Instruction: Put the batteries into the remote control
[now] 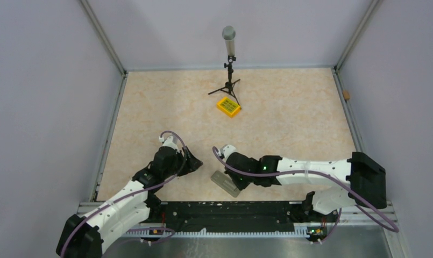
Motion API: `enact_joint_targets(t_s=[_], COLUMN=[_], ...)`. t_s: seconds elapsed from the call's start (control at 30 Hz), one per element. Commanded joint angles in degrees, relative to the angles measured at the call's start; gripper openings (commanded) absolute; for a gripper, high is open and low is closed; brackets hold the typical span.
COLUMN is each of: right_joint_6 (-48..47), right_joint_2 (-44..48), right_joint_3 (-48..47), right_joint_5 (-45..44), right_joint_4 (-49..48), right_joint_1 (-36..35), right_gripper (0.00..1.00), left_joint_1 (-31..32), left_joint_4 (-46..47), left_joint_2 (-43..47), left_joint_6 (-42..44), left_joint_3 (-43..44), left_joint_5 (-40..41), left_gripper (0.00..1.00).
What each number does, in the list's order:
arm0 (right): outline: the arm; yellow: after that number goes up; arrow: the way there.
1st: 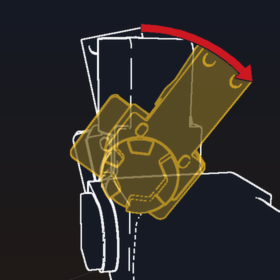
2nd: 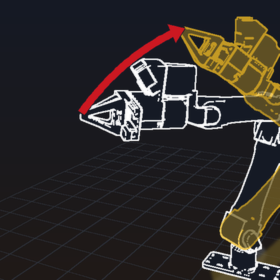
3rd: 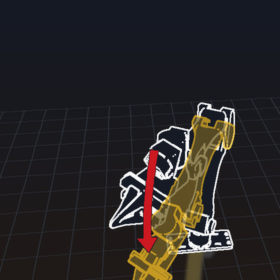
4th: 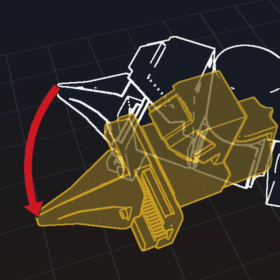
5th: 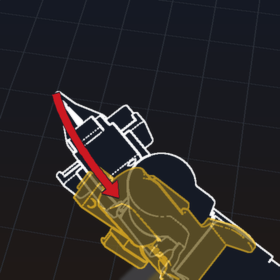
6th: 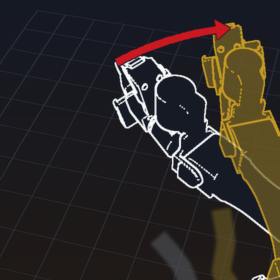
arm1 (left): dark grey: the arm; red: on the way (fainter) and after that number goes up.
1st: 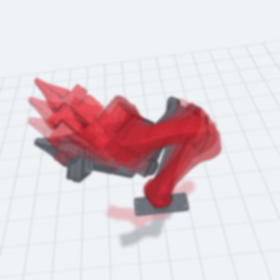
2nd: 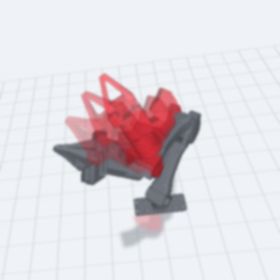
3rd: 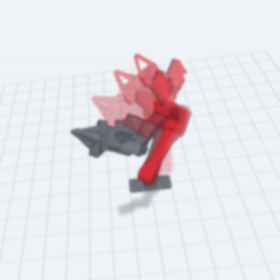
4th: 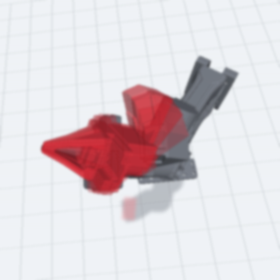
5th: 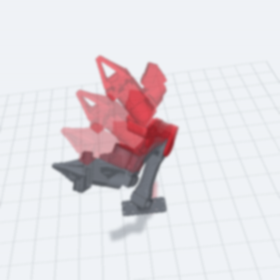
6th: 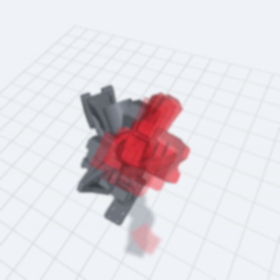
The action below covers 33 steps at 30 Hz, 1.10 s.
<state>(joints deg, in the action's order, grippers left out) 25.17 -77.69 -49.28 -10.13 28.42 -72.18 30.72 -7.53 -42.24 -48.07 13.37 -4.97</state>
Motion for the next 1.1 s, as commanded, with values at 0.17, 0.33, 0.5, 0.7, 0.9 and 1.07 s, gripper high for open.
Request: enact_joint_targets(t_s=[0.17,0.33,0.5,0.7,0.9,1.07], right_joint_6=[1.38,1.49,1.19,1.05,1.02,1.02], right_joint_2=[1.46,0.19,-1.43,-3.94,-7.65,-9.36], right_joint_3=[2.24,1.87,1.21,1.39,2.38,2.61], right_joint_5=[2.56,3.18,2.7,2.91,4.62,4.94], right_joint_4=[-1.23,-2.7,-3.4,-5.43,-8.49,-8.87], right_joint_1=[0.49,0.52,0.49,0.5,1.1,1.21], right_gripper=[0.0,0.0,0.0,0.0,0.0,0.0], left_joint_1=[-0.32,-0.34,-0.36,-0.42,-0.42,-0.4], left_joint_4=[2.67,2.87,2.65,2.61,2.52,2.52], left_joint_2=[-0.79,-1.02,-0.86,-0.61,-0.33,0.05], left_joint_6=[-0.27,-0.29,-0.18,-0.05,0.24,0.21], left_joint_3=[-0.05,-0.17,-0.16,-0.24,-0.27,-0.75], left_joint_5=[-0.34,-0.56,-0.74,-1.01,-1.37,-1.58], left_gripper=[0.66,0.66,0.66,0.66,0.66,0.66])
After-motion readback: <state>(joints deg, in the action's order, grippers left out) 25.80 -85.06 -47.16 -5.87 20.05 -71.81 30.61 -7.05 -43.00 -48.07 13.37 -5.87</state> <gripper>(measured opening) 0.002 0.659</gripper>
